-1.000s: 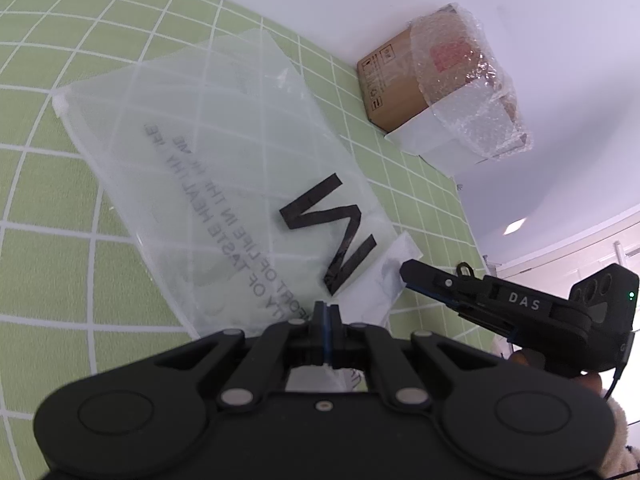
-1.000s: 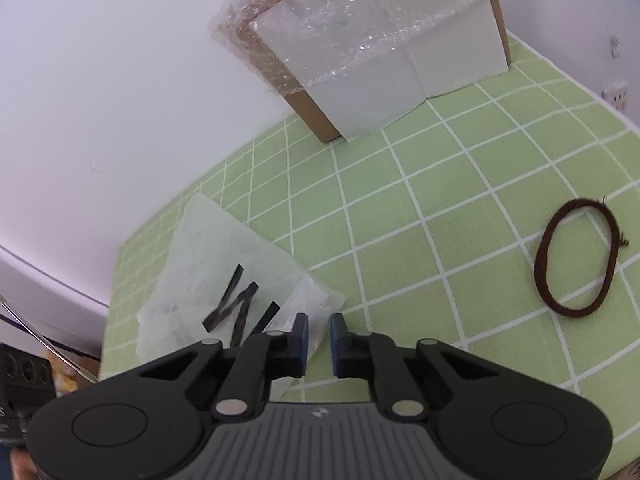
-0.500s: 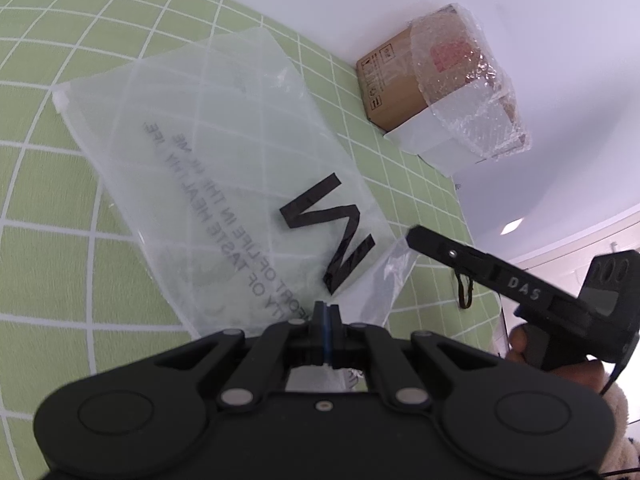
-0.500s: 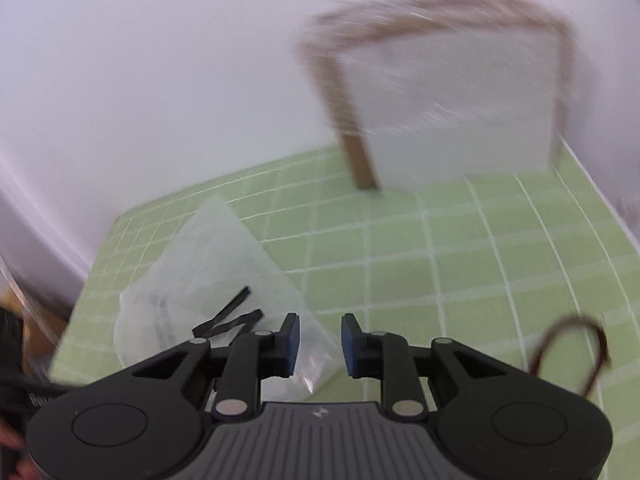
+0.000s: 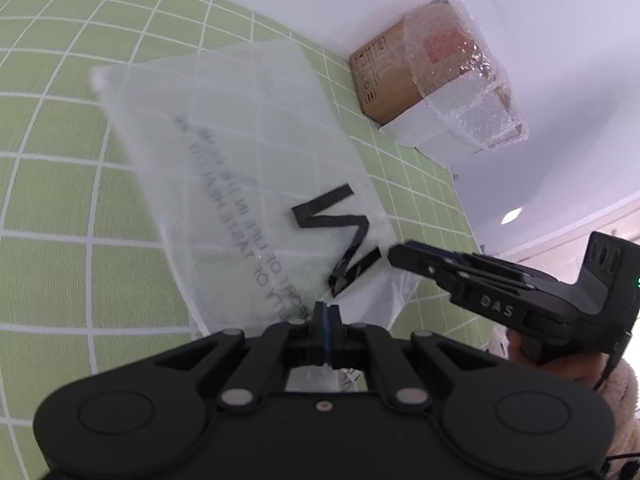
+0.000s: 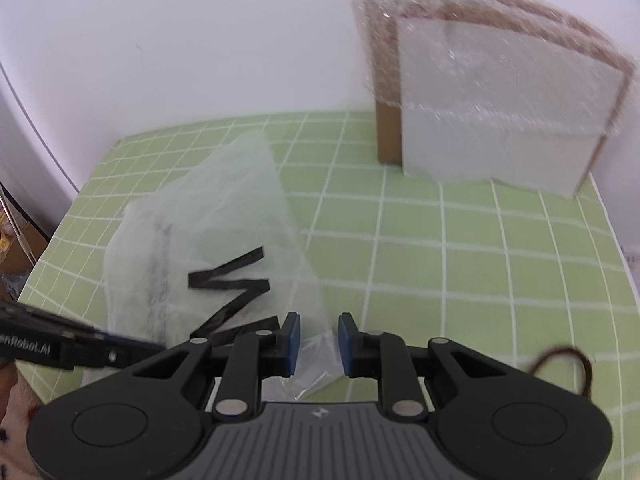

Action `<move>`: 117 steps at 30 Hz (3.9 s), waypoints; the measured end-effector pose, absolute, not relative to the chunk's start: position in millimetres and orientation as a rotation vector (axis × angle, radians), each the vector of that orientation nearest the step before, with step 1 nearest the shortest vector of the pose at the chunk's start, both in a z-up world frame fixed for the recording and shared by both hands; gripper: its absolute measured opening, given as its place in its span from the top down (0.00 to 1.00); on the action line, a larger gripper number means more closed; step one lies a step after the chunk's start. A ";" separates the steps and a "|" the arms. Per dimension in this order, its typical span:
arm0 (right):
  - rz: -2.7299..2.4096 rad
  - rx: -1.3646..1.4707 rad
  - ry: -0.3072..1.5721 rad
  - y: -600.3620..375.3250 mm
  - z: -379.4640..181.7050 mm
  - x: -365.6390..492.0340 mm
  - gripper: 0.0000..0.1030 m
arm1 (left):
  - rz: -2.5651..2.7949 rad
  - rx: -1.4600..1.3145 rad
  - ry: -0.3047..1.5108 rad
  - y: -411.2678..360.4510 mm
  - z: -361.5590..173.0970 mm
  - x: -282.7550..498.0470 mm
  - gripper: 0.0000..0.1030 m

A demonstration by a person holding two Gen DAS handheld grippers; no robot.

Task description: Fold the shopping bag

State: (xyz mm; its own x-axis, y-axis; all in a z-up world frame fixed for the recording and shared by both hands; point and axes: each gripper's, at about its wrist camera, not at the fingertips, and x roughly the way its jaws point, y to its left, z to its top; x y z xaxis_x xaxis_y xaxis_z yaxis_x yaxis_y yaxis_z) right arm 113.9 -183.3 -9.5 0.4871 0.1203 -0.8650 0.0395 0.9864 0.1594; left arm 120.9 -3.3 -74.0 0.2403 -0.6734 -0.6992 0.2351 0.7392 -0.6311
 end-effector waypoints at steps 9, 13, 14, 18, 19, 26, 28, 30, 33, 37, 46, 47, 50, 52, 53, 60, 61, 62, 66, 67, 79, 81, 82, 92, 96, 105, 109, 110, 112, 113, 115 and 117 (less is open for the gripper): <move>0.088 0.037 0.947 -175.4 3.7 68.7 0.73 | -0.682 -0.417 1.202 -4.7 -74.3 127.6 0.98; 0.180 -0.267 0.906 -163.8 7.8 46.1 0.70 | -0.689 -0.407 1.209 -5.7 -74.3 129.2 0.98; 0.210 -0.364 0.901 -160.0 5.5 39.3 0.70 | -0.691 -0.403 1.211 -6.2 -74.2 129.5 0.98; 0.306 -0.672 0.885 -146.1 -9.2 25.7 0.70 | -0.697 -0.387 1.219 -8.5 -73.3 131.3 0.98; 0.331 -0.749 0.875 -142.4 -13.2 22.9 0.70 | -0.697 -0.383 1.220 -8.9 -73.1 131.5 0.98; 0.491 -1.133 0.758 -126.4 -24.9 15.4 0.63 | -0.700 -0.350 1.228 -12.7 -70.6 133.3 0.98; 0.545 -1.242 0.717 -123.8 -28.0 12.1 0.61 | -0.700 -0.344 1.229 -13.2 -70.2 133.9 0.98; 0.592 -1.322 0.685 -123.2 -29.6 9.4 0.60 | -0.701 -0.337 1.231 -13.8 -69.7 134.3 0.98; 0.644 -1.415 0.638 -122.5 -31.8 6.3 0.56 | -0.705 -0.324 1.236 -13.9 -68.5 134.9 0.98; 0.684 -1.469 0.586 -121.1 -32.5 4.0 0.56 | -0.711 -0.304 1.240 -15.3 -67.5 135.5 0.98; 0.744 -1.636 0.475 -118.5 -42.3 -7.0 0.57 | -0.724 -0.282 1.250 -14.4 -66.1 137.3 0.98; 0.762 -1.645 0.464 -118.7 -41.8 -6.9 0.56 | -0.726 -0.278 1.251 -14.7 -65.6 137.5 0.98; 0.858 -1.646 0.479 -122.1 -33.9 4.0 0.56 | -0.729 -0.268 1.254 -15.6 -64.5 138.4 0.98; 0.921 -1.634 0.502 -122.7 -27.6 12.1 0.56 | -0.732 -0.264 1.257 -16.3 -63.9 139.2 0.98; 0.965 -1.637 0.509 -122.9 -24.2 16.2 0.56 | -0.732 -0.265 1.258 -16.3 -63.9 139.4 0.98; 1.103 -1.679 0.547 -126.2 -22.2 27.9 0.57 | -0.739 -0.267 1.264 -16.3 -64.0 140.4 0.98; 1.108 -1.681 0.550 -126.8 -22.8 28.0 0.58 | -0.740 -0.267 1.265 -16.3 -64.1 140.5 0.98; 1.112 -1.697 0.540 -126.6 -23.7 25.9 0.59 | -0.741 -0.265 1.266 -16.4 -63.9 140.7 0.98; 1.108 -1.737 0.522 -127.9 -28.2 13.5 0.78 | -0.750 -0.255 1.271 -17.2 -63.2 142.3 0.98; 1.090 -1.740 0.497 -132.5 -32.6 17.0 0.79 | -0.751 -0.256 1.272 -17.1 -63.4 142.7 0.98; 1.010 -1.790 0.300 -149.0 -46.9 27.3 0.76 | -0.768 -0.267 1.286 -15.8 -64.9 145.5 0.98; 1.009 -1.817 0.289 -151.1 -49.8 29.8 0.73 | -0.768 -0.272 1.285 -15.0 -65.2 145.1 0.98; 1.005 -1.823 0.287 -153.4 -49.8 30.5 0.72 | -0.768 -0.275 1.285 -14.8 -65.4 145.0 0.98; 0.985 -1.891 0.169 -160.0 -59.7 33.9 0.68 | -0.774 -0.286 1.289 -14.0 -66.5 144.0 0.98; 0.985 -1.892 0.112 -160.0 -60.6 39.4 0.58 | -0.775 -0.289 1.290 -13.4 -66.7 144.2 0.98; 1.093 -1.815 0.160 -163.1 -41.6 66.6 0.52 | -0.781 -0.294 1.293 -12.8 -67.0 143.7 0.98; 1.127 -1.848 0.195 -159.9 -46.4 63.6 0.81 | -0.780 -0.296 1.290 -13.0 -67.4 143.5 0.98; 1.129 -1.853 0.206 -160.4 -48.4 62.4 0.88 | -0.780 -0.297 1.288 -12.7 -67.5 142.9 0.98; 1.122 -1.843 0.222 -160.5 -49.6 61.8 0.92 | -0.779 -0.300 1.287 -12.8 -67.8 142.3 0.98; 1.114 -1.821 0.255 -157.9 -48.5 63.2 0.94 | -0.778 -0.301 1.286 -12.8 -67.9 142.1 0.98; 1.098 -1.775 0.334 -150.5 -44.6 67.2 0.96 | -0.778 -0.300 1.284 -13.3 -67.8 141.8 0.98; 1.094 -1.694 0.458 -140.0 -35.5 76.5 0.96 | -0.777 -0.299 1.284 -13.9 -67.8 141.7 0.98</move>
